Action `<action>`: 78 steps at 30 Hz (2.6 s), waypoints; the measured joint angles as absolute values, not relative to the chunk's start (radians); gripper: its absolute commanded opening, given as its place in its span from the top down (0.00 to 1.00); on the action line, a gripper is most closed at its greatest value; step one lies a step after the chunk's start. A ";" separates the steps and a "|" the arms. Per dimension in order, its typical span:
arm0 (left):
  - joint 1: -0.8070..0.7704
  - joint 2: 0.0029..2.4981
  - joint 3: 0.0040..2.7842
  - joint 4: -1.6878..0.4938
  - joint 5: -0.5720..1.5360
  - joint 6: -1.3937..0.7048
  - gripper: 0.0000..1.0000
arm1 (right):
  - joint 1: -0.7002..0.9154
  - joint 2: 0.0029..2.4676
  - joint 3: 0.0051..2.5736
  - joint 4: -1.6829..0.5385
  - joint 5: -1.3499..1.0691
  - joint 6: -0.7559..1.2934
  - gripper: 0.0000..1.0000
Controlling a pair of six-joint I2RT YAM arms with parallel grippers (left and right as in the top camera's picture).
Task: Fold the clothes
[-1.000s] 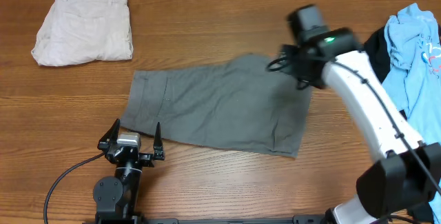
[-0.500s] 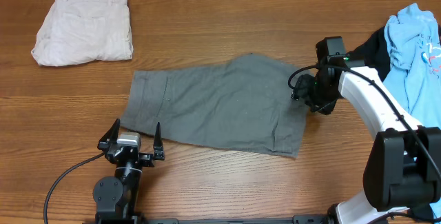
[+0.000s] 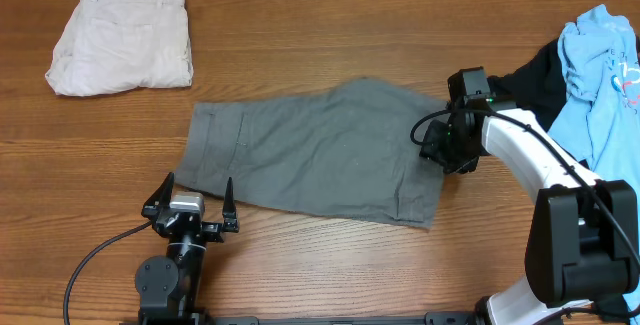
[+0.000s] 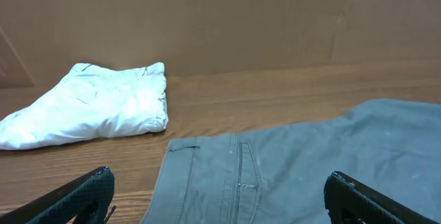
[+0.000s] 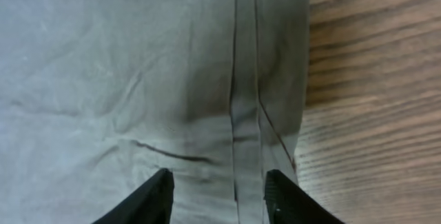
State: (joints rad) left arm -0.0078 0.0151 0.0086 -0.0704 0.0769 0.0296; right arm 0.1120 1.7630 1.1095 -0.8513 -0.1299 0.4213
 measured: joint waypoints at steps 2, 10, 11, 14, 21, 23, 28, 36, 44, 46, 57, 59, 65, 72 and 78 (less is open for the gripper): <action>-0.008 0.015 0.009 -0.070 0.077 0.030 0.00 | 0.112 1.763 1.105 -0.845 -0.130 0.420 0.58; -0.008 0.015 0.009 -0.070 0.077 0.030 0.00 | 0.112 1.763 1.105 -0.822 -0.130 0.418 0.59; -0.008 0.015 0.009 -0.070 0.077 0.030 0.00 | 0.112 1.765 1.105 -0.821 -0.130 0.418 0.59; -0.008 0.015 0.009 -0.070 0.077 0.030 0.00 | 0.112 1.780 1.105 -0.815 -0.130 0.418 0.60; -0.008 0.015 0.009 -0.070 0.077 0.030 0.00 | 0.112 1.796 1.104 -0.792 -0.130 0.418 0.62; -0.008 0.015 0.009 -0.070 0.077 0.030 0.00 | 0.112 1.796 1.104 -0.793 -0.130 0.418 0.63; -0.008 0.015 0.009 -0.070 0.077 0.030 0.00 | 0.112 1.796 1.104 -0.787 -0.130 0.418 0.62; -0.008 0.015 0.009 -0.070 0.077 0.030 0.00 | 0.112 1.796 1.104 -0.758 -0.130 0.418 0.62; -0.008 0.015 0.009 -0.070 0.077 0.030 0.00 | 0.112 1.797 1.104 -0.741 -0.128 0.418 0.62; -0.008 0.015 0.009 -0.070 0.077 0.030 0.00 | 0.112 1.797 1.104 -0.730 -0.126 0.418 0.62; -0.008 0.015 0.009 -0.070 0.077 0.030 0.00 | 0.112 1.800 1.103 -0.703 -0.104 0.418 0.62; -0.008 0.015 0.009 -0.070 0.077 0.030 0.00 | 0.112 1.804 1.093 -0.689 -0.102 0.418 0.62; -0.008 0.015 0.009 -0.070 0.077 0.030 0.00 | 0.112 1.807 1.053 -0.659 -0.100 0.418 0.66; -0.008 0.015 0.009 -0.070 0.077 0.030 0.00 | 0.112 1.807 1.053 -0.636 -0.097 0.418 0.83; -0.008 0.015 0.009 -0.070 0.077 0.030 0.00 | 0.112 1.807 1.053 -0.635 -0.096 0.418 0.91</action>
